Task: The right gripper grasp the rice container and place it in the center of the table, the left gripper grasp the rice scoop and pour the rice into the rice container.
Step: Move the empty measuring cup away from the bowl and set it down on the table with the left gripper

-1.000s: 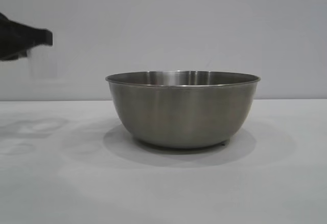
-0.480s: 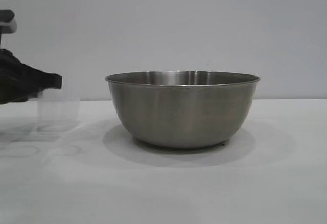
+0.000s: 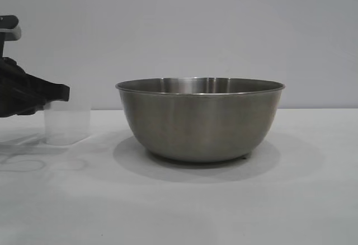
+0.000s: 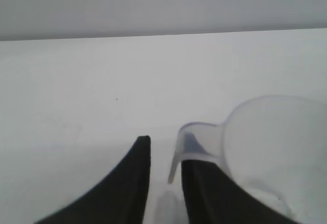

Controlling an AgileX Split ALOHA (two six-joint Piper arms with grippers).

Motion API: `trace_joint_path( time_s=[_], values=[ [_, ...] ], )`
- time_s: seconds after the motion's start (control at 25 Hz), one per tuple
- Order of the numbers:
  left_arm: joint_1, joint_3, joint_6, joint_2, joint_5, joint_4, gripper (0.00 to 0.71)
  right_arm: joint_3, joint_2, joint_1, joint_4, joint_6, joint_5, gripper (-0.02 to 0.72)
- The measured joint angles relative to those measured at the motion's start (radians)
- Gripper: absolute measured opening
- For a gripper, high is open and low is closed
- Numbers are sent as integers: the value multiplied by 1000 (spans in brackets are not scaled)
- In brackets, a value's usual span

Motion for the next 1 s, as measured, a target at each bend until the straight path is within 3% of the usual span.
trace_joint_path(
  time_s=[0.08,0.24,0.28,0.68,1.0],
  values=[
    [0,10,0,0,0,5,335,0,0,0,0,0,0,505],
    [0,63,0,-2,0,27,344,0,0,0,0,0,0,505],
    [0,83,0,-8,0,30,384,0,0,0,0,0,0,505],
    [0,271,18,-192,6,61,370,0,0,0,0,0,0,505],
    [0,286,52,-519,373,78,370,0,0,0,0,0,0,505]
  ],
)
